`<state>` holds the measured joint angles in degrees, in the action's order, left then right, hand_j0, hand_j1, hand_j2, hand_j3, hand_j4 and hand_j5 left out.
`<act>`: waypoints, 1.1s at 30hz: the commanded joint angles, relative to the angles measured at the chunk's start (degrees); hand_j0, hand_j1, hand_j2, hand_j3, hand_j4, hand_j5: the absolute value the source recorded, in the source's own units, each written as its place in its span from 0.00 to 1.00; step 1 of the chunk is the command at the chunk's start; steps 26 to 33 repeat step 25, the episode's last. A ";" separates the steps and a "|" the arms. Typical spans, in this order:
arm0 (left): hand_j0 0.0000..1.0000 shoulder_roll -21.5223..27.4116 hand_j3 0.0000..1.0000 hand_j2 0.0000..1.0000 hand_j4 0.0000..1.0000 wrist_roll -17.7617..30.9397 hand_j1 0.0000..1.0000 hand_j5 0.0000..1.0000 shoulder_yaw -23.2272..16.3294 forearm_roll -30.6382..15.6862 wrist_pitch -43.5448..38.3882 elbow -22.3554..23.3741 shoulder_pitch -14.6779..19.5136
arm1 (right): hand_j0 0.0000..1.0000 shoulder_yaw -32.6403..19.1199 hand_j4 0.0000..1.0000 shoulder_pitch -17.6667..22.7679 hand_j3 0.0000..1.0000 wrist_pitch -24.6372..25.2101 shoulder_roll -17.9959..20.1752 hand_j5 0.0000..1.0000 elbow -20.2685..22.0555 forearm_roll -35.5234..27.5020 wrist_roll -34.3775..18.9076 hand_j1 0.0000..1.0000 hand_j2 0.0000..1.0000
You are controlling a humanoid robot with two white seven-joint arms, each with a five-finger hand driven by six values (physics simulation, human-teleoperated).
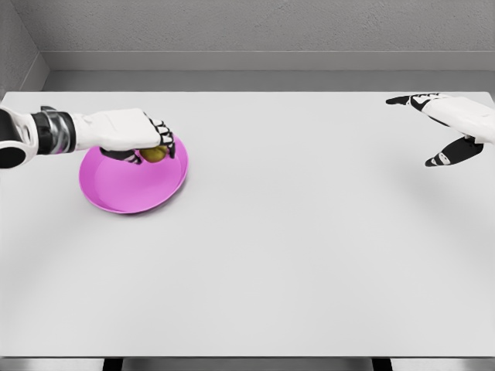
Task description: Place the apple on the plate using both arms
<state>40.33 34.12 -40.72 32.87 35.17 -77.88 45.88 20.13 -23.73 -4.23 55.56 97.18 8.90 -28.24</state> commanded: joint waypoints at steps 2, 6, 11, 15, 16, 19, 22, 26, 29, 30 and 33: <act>1.00 0.54 1.00 1.00 1.00 -0.02 1.00 1.00 0.03 -0.26 -0.17 0.01 0.00 | 1.00 -0.09 1.00 0.17 1.00 0.02 0.16 1.00 0.03 -0.11 0.03 1.00 1.00; 1.00 1.25 1.00 1.00 1.00 -0.10 1.00 1.00 0.29 -2.10 -0.17 -0.26 0.00 | 1.00 -0.09 1.00 0.35 1.00 0.02 0.07 1.00 0.12 -0.11 0.03 1.00 1.00; 1.00 3.97 1.00 1.00 1.00 -0.10 1.00 1.00 2.40 -15.02 -0.17 0.09 -2.02 | 1.00 -0.09 1.00 0.35 1.00 0.02 0.07 1.00 0.03 -0.11 0.03 1.00 1.00; 1.00 6.61 1.00 1.00 1.00 -0.10 1.00 1.00 7.14 -20.91 -0.17 0.36 -6.24 | 1.00 -0.01 1.00 0.44 1.00 0.02 0.07 1.00 0.12 -0.11 0.03 1.00 1.00; 1.00 7.13 1.00 1.00 1.00 -0.10 1.00 1.00 8.20 -21.35 -0.17 1.76 -6.85 | 1.00 -0.09 1.00 0.44 1.00 0.02 0.07 1.00 0.12 -0.11 0.03 1.00 1.00; 1.00 8.37 1.00 1.00 1.00 -0.10 1.00 1.00 9.96 -22.32 -0.17 5.37 -6.94 | 1.00 -0.09 1.00 0.44 1.00 0.02 0.07 1.00 0.20 -0.11 0.03 1.00 1.00; 1.00 8.54 1.00 1.00 1.00 -0.10 1.00 1.00 9.96 -22.32 -0.17 5.63 -7.12 | 1.00 -0.09 1.00 0.44 1.00 0.02 0.07 1.00 0.20 -0.11 0.03 1.00 1.00; 1.00 8.63 1.00 1.00 1.00 -0.11 1.00 1.00 10.57 -22.41 -0.17 5.90 -7.38 | 1.00 -0.09 1.00 0.44 1.00 0.02 0.07 1.00 0.12 -0.11 0.03 1.00 1.00; 1.00 8.63 1.00 1.00 1.00 -0.11 1.00 1.00 10.57 -22.41 -0.17 5.90 -7.38 | 1.00 -0.09 1.00 0.44 1.00 0.02 0.07 1.00 0.12 -0.11 0.03 1.00 1.00; 1.00 8.63 1.00 1.00 1.00 -0.11 1.00 1.00 10.57 -22.41 -0.17 5.90 -7.38 | 1.00 -0.09 1.00 0.44 1.00 0.02 0.07 1.00 0.12 -0.11 0.03 1.00 1.00; 1.00 8.63 1.00 1.00 1.00 -0.11 1.00 1.00 10.57 -22.41 -0.17 5.90 -7.38 | 1.00 -0.09 1.00 0.44 1.00 0.02 0.07 1.00 0.12 -0.11 0.03 1.00 1.00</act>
